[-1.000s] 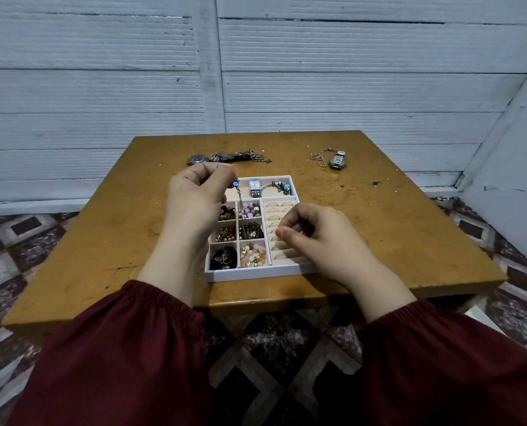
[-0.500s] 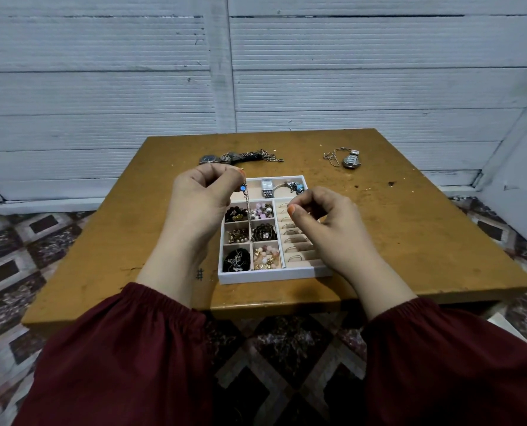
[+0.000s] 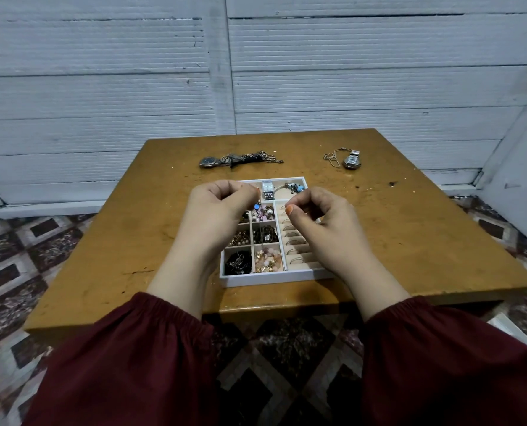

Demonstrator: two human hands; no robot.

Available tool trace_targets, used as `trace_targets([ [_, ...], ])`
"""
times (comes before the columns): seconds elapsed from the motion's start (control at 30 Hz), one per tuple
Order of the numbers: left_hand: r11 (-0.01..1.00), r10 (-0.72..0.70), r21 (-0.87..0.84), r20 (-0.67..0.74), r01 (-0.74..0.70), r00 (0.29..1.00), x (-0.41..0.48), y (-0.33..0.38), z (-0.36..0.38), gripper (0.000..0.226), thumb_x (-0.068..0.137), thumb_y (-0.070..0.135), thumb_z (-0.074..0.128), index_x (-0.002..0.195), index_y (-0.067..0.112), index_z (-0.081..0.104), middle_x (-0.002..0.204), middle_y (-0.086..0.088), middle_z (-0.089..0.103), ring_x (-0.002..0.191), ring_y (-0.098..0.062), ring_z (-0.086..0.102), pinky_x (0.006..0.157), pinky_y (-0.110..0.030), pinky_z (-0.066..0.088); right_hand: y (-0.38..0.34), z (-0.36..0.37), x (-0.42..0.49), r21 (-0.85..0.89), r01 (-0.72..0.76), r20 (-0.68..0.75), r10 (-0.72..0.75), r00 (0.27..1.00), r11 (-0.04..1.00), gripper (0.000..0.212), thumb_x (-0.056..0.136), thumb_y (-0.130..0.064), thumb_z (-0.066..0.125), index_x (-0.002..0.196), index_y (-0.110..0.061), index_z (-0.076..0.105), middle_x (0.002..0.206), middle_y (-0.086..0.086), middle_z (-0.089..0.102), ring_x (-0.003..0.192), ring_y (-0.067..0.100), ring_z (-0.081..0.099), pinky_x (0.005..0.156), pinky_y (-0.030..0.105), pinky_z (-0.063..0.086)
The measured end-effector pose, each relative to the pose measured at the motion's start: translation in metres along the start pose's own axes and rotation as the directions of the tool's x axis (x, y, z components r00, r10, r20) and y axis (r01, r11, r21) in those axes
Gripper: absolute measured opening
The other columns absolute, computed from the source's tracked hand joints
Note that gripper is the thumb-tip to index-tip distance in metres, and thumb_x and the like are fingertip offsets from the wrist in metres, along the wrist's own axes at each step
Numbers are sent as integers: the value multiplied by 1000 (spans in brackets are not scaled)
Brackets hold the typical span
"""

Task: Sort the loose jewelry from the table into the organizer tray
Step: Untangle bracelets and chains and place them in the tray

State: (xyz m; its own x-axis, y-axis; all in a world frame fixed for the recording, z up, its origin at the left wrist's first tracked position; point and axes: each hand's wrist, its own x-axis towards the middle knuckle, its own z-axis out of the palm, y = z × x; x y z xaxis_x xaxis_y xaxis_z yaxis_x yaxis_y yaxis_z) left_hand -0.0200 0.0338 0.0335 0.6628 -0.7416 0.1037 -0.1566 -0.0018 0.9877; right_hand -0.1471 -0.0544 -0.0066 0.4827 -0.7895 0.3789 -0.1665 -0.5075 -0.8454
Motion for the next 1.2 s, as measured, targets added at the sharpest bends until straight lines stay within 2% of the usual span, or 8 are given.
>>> trace_targets([
  [0.17,992,-80,104,64,73,995,1,-5,0,10,81,12,64,71,11,66,59,3,54,42,0,40,38,-10,30,0,0,0,-3,-2,-5,2,1000,1000,8,88,-15,63,81,-17,66,70,-9,62,62,9,53,61,24,46],
  [0.27,985,-112,146,107,96,988,0,-5,-1,11,80,13,65,69,13,66,53,9,57,42,2,43,37,-9,30,0,0,0,-3,-2,-13,2,1000,1000,8,87,-15,64,81,-18,66,69,-12,61,61,7,53,61,22,46],
  [0.37,990,-84,125,122,69,989,-2,0,-2,9,80,10,64,71,9,67,54,8,56,40,5,44,37,-8,31,0,-1,-1,-3,-13,-17,13,1000,1000,7,88,-16,63,82,-17,67,72,-8,63,61,11,54,61,24,47],
  [0.5,998,-11,61,141,2,990,-5,5,-3,17,81,3,62,66,10,63,56,5,53,41,4,42,41,-8,33,1,-1,-1,-9,-20,-23,19,1000,1000,6,88,-17,64,83,-16,67,73,-10,62,62,6,54,61,20,46],
  [0.6,999,29,38,145,-35,989,-6,7,-4,18,81,5,62,64,12,61,51,11,52,43,4,41,42,-8,33,1,-2,-1,-12,-20,-27,20,999,1000,6,88,-17,64,83,-16,66,72,-10,62,63,9,54,61,22,47],
  [0.97,995,92,7,199,-95,976,-7,9,-4,21,83,3,61,64,12,60,44,14,52,43,5,44,44,-7,34,0,-3,-2,38,-33,-13,33,999,999,8,88,-12,63,81,-16,64,72,2,63,58,2,51,48,6,40],
  [1.1,996,90,-3,197,-92,976,-6,6,-2,18,83,3,61,66,9,60,50,10,52,42,4,43,43,-7,34,2,-2,-1,0,-17,-28,17,999,1000,11,87,-15,64,79,-22,64,70,-12,61,61,3,52,55,13,43],
  [1.2,997,66,17,201,-71,977,-6,2,1,12,83,2,61,71,5,61,59,2,51,42,4,42,43,-8,33,1,-2,-2,20,-19,-28,19,999,1000,9,88,-13,64,80,-18,64,70,-9,60,58,0,50,51,7,41],
])
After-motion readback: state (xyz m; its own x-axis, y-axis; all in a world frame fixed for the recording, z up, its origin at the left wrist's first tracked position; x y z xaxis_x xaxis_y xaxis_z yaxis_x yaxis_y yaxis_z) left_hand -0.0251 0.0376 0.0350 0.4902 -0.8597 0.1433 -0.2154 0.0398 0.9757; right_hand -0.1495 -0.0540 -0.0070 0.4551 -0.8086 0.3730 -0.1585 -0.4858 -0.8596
